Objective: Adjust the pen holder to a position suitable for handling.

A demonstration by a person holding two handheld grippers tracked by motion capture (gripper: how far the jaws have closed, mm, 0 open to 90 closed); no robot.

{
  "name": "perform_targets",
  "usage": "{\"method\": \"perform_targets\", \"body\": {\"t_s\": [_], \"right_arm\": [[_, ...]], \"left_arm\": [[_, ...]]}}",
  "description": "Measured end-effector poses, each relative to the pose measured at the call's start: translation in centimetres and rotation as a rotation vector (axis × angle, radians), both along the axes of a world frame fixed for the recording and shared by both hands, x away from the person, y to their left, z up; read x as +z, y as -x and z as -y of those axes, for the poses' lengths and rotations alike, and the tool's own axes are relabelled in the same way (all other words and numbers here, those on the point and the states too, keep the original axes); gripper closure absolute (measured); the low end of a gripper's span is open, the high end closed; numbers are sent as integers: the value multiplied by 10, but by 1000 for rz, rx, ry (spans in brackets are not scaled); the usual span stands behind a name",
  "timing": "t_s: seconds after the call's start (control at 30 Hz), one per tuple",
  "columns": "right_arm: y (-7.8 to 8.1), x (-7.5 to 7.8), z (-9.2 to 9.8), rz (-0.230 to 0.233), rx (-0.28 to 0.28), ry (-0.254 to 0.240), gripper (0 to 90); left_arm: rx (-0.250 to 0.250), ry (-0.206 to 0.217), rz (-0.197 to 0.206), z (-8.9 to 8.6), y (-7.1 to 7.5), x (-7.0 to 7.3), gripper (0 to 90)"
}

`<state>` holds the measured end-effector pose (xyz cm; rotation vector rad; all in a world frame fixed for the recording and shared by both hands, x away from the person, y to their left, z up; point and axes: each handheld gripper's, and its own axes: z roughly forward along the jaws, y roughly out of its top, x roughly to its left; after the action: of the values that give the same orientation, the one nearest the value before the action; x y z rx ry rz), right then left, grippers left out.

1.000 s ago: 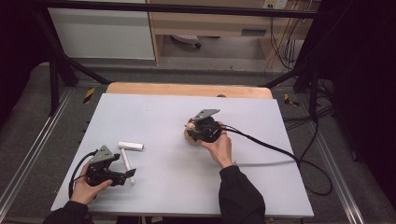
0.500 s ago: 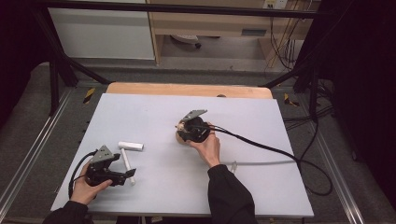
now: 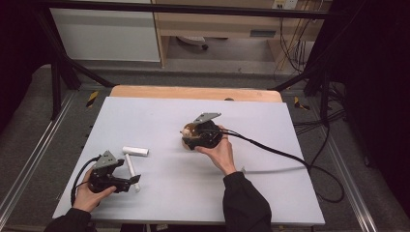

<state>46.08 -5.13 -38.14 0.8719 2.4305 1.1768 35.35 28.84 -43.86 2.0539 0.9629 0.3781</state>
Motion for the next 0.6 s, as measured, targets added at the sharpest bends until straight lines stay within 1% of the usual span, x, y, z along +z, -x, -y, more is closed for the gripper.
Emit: {"method": "perform_targets", "body": {"t_s": [0.03,0.07,0.1,0.13,0.17,0.2,0.23,0.27,0.3,0.33,0.37,0.4,0.43,0.47,0.5,0.53,0.57,0.6], "right_arm": [[0,0,0,0,0,0,296],[3,4,3,-3,5,5,258],[11,12,9,-1,15,25,200],[15,15,12,2,16,34,179],[19,18,16,9,15,49,164],[19,18,16,9,15,49,164],[22,21,19,17,11,57,162],[28,24,30,9,12,30,161],[31,24,36,2,5,15,162],[31,24,36,2,5,15,162],[37,24,49,-5,-16,5,169],[37,24,49,-5,-16,5,169],[43,22,63,-8,-17,0,203],[47,20,69,-14,-21,-7,219],[47,20,69,-14,-21,-7,219],[50,18,76,-22,-27,-12,232],[58,14,88,-26,-30,-13,293],[61,11,94,-23,-32,-12,318]], "left_arm": [[-1,0,1,0,0,0,78],[0,0,0,0,0,0,78],[0,-1,0,1,0,0,76],[1,-1,0,1,0,0,75],[1,-1,-2,1,0,0,74],[1,-2,-2,1,0,0,74],[1,-3,-1,1,0,0,73],[3,-2,-4,1,0,0,70],[3,-3,-4,1,0,0,70],[3,-4,-4,2,0,0,70],[3,-5,-4,2,0,0,67],[3,-5,-5,2,0,0,67],[4,-5,-4,2,0,0,67],[4,-6,-4,2,0,0,66],[4,-7,-5,2,0,0,66],[5,-9,-6,2,0,0,66],[7,-10,-8,3,0,0,66],[9,-13,-7,3,0,0,67]]}}
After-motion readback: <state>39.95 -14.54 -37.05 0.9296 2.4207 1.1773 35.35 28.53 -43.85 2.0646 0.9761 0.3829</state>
